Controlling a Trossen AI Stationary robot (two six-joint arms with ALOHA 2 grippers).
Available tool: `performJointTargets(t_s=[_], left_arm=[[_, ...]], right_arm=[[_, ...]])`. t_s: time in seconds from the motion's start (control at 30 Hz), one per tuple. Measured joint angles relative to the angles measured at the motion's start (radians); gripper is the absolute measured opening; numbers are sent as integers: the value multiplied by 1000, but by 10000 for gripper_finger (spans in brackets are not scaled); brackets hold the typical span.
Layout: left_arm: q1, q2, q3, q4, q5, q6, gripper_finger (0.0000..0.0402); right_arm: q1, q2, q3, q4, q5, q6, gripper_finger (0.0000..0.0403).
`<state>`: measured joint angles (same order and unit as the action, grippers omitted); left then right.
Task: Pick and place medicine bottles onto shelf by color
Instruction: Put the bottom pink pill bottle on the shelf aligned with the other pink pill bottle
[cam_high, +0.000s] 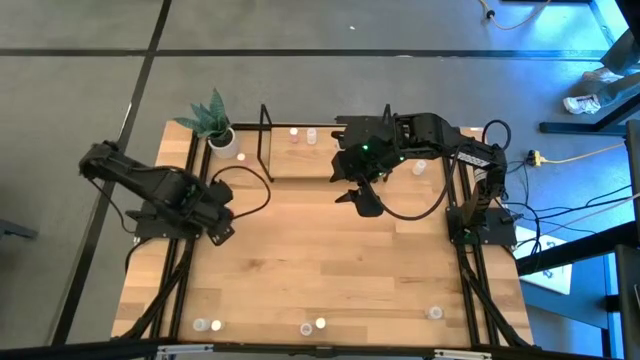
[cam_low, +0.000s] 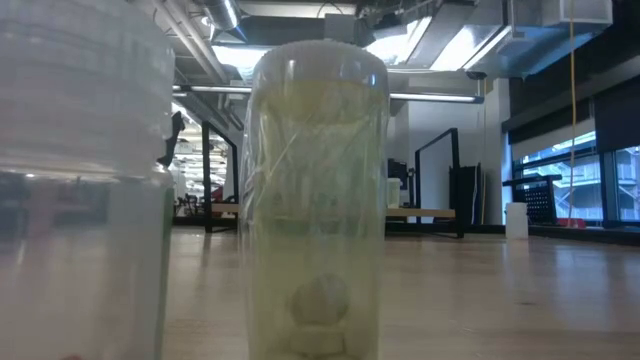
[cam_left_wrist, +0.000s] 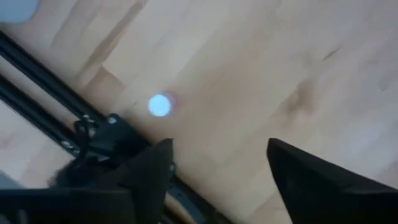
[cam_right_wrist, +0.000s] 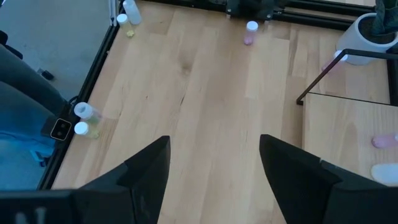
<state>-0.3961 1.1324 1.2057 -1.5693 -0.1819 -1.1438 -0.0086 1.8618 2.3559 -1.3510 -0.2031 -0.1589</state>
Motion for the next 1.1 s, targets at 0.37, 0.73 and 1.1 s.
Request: performJointTargets(t_s=[0.37, 0.73, 1.1], left_arm=[[217, 1, -178, 82, 143, 316, 287], [376, 1, -336, 210, 213, 377, 287], [458, 2, -449, 294, 209, 377, 287]], right_arm=[[0, 0, 0, 0, 0, 0, 249], [0, 0, 0, 0, 0, 0, 249], [0, 0, 0, 0, 0, 0, 249]])
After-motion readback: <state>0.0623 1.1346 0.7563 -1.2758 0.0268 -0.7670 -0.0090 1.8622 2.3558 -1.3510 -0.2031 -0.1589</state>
